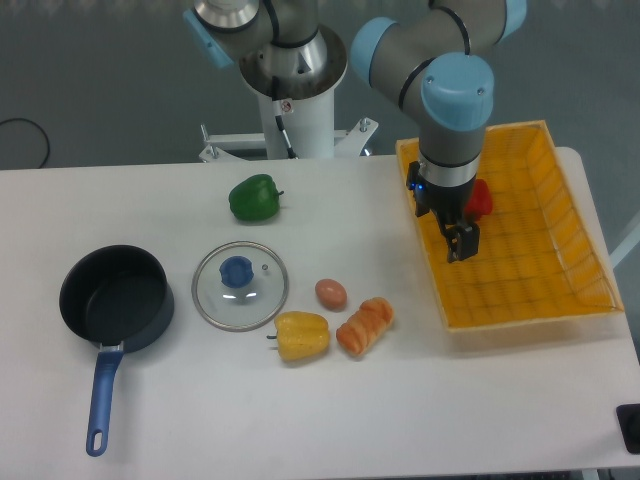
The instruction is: Pick up the egg
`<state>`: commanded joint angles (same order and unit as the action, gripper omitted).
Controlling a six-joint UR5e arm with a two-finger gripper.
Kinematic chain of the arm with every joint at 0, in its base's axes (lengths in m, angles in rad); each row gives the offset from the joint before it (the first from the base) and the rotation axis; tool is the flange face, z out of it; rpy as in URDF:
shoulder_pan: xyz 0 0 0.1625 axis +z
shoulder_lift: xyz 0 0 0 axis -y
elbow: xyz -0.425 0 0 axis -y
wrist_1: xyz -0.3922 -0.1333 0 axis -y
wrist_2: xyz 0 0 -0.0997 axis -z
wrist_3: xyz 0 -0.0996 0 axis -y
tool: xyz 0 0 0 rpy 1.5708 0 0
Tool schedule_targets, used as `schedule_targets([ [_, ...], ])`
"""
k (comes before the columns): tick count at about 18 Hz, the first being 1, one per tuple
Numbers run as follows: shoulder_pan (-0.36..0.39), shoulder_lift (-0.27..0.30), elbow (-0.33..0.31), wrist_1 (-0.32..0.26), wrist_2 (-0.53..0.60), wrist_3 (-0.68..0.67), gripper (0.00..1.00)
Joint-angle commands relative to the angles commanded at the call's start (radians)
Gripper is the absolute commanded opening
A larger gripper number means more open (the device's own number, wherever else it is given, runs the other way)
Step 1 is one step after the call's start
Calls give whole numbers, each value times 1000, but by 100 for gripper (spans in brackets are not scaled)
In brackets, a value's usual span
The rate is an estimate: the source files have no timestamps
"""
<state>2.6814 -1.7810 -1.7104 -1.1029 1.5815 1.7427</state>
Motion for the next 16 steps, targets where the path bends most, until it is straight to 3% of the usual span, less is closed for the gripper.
schedule_targets([
  [9,6,-15,-11,5,-28,-8,100],
  [16,-38,-38,5,5,-34,-306,100],
])
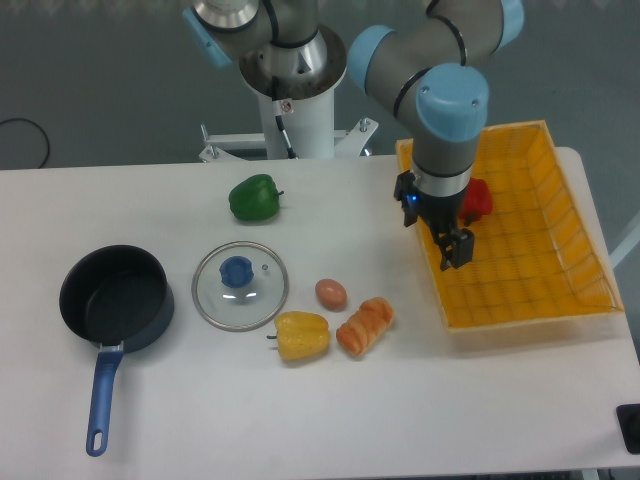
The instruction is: Pick up the egg
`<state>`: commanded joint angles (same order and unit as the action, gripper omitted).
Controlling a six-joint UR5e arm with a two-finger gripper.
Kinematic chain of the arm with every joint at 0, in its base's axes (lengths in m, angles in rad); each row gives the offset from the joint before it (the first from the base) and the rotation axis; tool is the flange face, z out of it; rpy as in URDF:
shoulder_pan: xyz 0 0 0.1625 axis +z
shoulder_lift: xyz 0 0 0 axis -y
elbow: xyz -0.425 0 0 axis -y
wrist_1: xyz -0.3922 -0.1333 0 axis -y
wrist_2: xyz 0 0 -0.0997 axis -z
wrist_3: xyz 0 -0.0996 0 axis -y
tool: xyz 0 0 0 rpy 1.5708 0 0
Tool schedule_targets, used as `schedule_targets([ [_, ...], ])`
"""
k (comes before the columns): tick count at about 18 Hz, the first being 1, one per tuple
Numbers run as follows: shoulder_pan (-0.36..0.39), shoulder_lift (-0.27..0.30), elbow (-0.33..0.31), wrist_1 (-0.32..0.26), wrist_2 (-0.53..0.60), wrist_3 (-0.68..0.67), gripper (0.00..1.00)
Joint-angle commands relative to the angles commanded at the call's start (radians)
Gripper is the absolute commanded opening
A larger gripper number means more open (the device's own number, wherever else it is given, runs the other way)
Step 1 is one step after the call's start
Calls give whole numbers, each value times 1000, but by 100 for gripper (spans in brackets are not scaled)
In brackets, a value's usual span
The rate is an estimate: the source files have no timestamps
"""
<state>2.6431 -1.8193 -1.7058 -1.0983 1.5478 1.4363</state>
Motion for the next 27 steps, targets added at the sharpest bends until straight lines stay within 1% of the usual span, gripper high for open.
schedule_targets([
  [2,-20,-18,-8,2,2,-133,100],
  [3,-32,-20,-9,3,6,-167,100],
  [4,-47,-21,-17,3,9,-168,100],
  [5,-66,-22,-31,5,11,-154,100],
  [7,-107,-26,-37,5,11,-101,100],
  [8,-135,-40,-38,3,14,-73,100],
  [11,-205,-64,-38,3,99,-8,100],
  [13,-236,-93,-40,3,126,47,100],
  [14,-245,-106,-43,3,130,74,100],
  [17,-247,-117,-49,5,138,156,100],
  [20,-247,-117,-51,3,138,188,99],
  [23,-249,-118,-61,5,140,196,98],
  [27,-262,-135,-66,6,158,193,97],
])
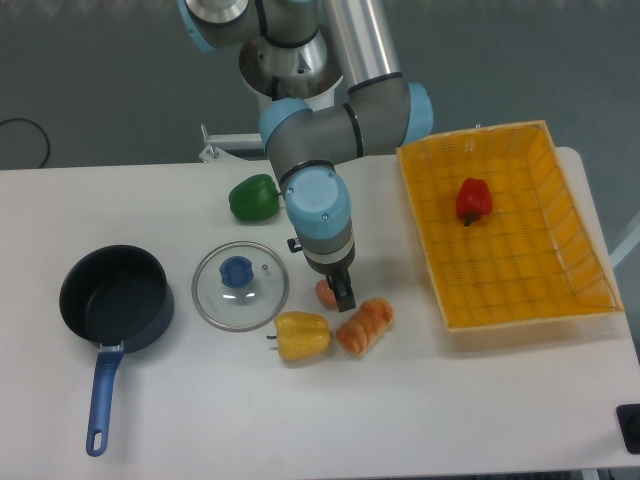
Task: Pick up the egg
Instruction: 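Move the gripper over the small brown egg and lower it, then close the gripper around the brown egg on the table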
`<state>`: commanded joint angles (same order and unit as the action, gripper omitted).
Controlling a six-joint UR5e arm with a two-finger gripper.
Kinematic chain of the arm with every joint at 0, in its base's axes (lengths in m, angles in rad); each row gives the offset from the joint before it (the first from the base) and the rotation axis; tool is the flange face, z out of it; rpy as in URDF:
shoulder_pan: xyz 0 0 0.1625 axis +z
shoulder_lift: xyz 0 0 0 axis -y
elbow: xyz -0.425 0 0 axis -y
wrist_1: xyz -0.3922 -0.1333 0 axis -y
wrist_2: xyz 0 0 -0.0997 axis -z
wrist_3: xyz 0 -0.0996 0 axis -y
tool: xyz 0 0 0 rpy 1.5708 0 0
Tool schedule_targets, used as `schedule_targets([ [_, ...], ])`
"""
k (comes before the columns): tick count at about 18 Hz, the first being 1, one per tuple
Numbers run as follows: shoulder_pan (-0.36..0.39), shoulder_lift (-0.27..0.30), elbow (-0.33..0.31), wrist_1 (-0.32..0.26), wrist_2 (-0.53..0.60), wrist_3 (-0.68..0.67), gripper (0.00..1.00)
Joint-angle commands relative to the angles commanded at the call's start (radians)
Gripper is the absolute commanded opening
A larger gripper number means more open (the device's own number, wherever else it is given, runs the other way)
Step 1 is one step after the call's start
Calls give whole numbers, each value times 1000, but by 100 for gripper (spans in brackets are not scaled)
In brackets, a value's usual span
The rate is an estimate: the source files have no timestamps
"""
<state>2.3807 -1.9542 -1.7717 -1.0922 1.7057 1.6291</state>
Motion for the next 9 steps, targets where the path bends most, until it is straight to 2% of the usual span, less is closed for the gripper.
schedule_targets([
  [9,-21,-63,0,44,12,-8,97],
])
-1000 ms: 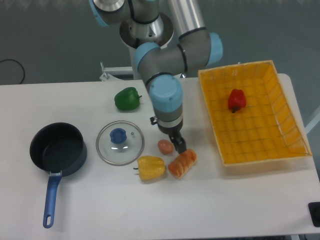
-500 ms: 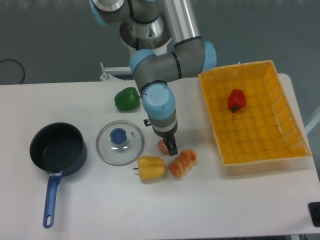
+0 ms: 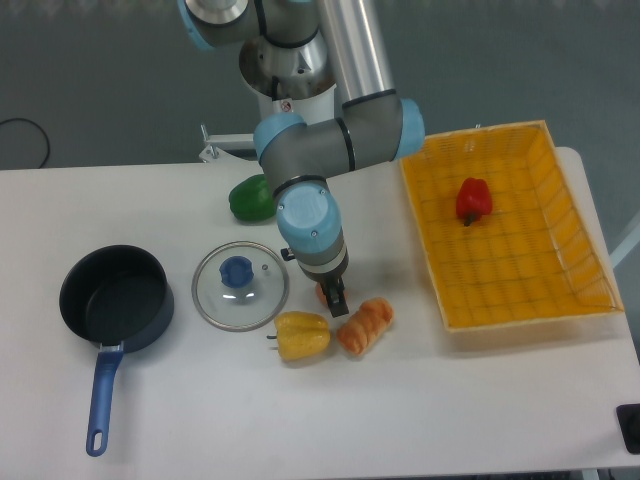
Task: Pick up the egg
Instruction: 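Close the gripper around the brown egg on the table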
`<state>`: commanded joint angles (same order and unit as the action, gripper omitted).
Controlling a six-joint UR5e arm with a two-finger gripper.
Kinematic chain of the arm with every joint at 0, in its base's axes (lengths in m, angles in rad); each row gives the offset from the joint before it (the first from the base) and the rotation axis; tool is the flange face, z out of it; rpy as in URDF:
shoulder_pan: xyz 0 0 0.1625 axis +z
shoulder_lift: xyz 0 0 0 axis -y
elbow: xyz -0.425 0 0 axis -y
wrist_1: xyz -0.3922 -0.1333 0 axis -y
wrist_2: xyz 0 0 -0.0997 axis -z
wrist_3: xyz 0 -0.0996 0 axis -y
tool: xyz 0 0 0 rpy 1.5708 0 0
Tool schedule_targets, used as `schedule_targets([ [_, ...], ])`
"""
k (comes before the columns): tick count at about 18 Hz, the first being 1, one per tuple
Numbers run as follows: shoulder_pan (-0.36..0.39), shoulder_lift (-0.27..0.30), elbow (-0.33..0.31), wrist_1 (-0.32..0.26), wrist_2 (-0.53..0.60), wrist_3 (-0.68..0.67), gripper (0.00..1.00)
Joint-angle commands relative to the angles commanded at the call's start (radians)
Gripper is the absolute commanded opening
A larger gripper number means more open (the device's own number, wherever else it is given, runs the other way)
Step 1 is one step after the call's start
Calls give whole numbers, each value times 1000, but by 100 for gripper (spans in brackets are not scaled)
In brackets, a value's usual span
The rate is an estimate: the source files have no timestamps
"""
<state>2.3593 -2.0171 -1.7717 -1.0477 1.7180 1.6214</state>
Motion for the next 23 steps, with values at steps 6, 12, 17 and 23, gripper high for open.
schedule_targets([
  [6,-3,-11,0,5,31,2,96],
  [12,-3,-26,0,8,38,-3,92],
  [17,-14,-40,0,34,38,-37,86],
  [23,-18,-43,2,34,38,-52,74],
])
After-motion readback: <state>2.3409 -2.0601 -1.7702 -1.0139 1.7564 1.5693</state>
